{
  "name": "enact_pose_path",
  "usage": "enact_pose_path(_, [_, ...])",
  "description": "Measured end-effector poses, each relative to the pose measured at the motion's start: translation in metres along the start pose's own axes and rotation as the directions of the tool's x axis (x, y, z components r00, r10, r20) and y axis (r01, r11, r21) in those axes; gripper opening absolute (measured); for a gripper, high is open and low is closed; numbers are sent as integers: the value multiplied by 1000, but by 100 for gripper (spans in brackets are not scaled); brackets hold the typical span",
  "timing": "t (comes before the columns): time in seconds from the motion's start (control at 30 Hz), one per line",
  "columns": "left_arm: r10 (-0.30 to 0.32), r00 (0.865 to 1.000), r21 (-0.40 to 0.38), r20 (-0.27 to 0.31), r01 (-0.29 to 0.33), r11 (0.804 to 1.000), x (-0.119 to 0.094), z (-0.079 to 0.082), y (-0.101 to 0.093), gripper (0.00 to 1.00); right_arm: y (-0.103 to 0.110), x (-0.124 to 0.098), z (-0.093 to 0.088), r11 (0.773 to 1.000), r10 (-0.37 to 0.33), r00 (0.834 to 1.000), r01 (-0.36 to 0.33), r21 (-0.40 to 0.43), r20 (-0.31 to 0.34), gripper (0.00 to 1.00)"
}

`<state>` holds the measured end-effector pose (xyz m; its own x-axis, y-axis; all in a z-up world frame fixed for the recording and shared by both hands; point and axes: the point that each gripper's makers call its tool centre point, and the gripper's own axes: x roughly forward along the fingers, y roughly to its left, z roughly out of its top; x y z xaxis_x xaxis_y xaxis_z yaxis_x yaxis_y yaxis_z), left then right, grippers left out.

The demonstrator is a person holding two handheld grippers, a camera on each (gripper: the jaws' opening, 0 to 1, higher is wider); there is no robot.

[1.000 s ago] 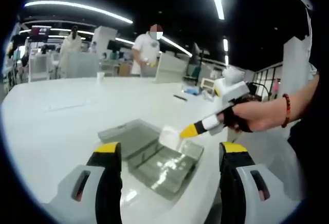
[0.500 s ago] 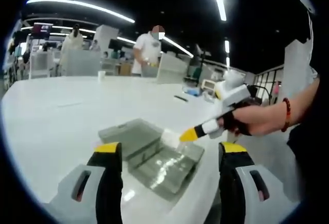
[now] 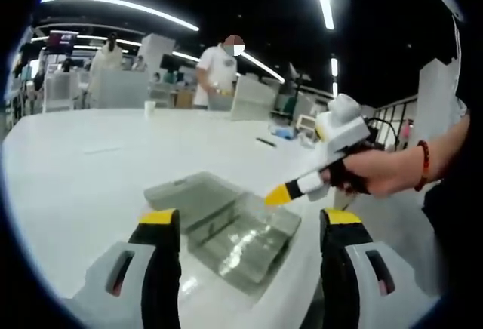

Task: Insert the divider into the dual guide fixture by aligning both edges with the guide slots and pushing it downward to the bottom, including one-sided entry, uneven engagement, binding, and posture correction.

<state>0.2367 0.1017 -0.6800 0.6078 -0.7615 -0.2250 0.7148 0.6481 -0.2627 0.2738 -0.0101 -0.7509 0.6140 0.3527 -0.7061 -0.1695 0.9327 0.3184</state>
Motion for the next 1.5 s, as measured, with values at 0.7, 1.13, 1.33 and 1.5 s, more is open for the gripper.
enact_pose_path(0.7, [-30,999,-1,-20,30,1000,6,-1,-1,72,-5,-8,11,999,-35,993,32,31,110,1])
enact_pose_path(1.13, [-31,999,-13,-8,31,999,5,1,-2,72,-4,-6,4,998,-57,980,56,11,191,0])
enact_pose_path(1.33, [-30,999,-13,-9,30,999,4,1,-2,72,1,-5,5,999,-32,979,31,9,203,0])
enact_pose_path(1.5, [-31,1000,-15,-4,30,999,3,2,-2,72,0,-4,5,998,-48,979,53,-20,200,0])
